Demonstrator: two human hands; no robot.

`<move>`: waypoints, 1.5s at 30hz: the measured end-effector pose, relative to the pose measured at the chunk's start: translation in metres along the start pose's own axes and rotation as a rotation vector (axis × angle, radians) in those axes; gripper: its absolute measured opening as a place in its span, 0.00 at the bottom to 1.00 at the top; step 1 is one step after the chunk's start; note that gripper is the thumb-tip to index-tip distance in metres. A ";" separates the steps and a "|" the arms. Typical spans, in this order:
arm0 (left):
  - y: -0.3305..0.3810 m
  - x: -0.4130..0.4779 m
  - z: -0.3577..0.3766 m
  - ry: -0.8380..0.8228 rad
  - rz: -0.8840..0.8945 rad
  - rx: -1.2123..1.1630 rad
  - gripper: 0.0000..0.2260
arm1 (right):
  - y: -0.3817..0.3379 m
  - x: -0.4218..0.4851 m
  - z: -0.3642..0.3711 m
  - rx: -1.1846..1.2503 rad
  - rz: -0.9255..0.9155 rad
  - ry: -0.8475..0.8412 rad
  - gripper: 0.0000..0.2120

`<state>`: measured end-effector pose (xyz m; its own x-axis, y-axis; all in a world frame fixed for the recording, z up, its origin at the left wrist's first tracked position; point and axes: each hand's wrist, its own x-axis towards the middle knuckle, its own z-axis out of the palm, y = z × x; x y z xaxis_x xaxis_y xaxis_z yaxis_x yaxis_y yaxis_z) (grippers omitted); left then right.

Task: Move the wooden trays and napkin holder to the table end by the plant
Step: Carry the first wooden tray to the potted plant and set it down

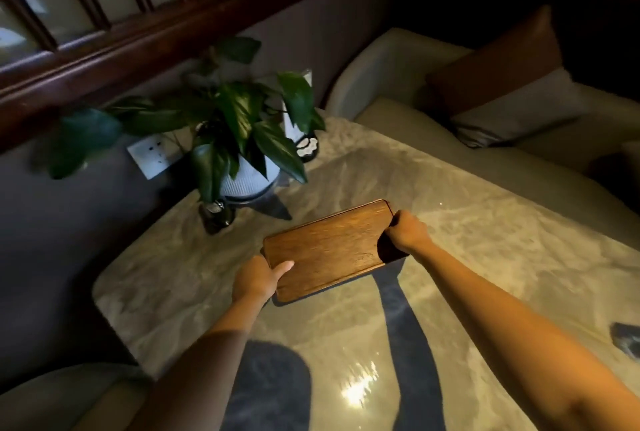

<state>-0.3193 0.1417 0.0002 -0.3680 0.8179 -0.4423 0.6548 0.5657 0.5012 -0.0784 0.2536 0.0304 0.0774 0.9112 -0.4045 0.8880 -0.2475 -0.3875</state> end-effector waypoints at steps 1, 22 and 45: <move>-0.003 0.006 -0.002 0.014 -0.013 -0.011 0.23 | -0.011 0.010 0.004 -0.018 -0.011 -0.014 0.16; -0.032 0.080 -0.015 0.154 -0.181 0.243 0.28 | -0.123 0.122 0.075 -0.127 -0.144 -0.104 0.30; 0.025 0.021 -0.001 0.433 0.195 0.381 0.21 | -0.042 0.028 0.028 -0.274 -0.477 -0.040 0.34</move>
<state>-0.3111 0.1734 0.0039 -0.3999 0.9164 0.0143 0.8981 0.3888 0.2055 -0.1262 0.2798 0.0118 -0.3748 0.8870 -0.2697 0.9063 0.2894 -0.3079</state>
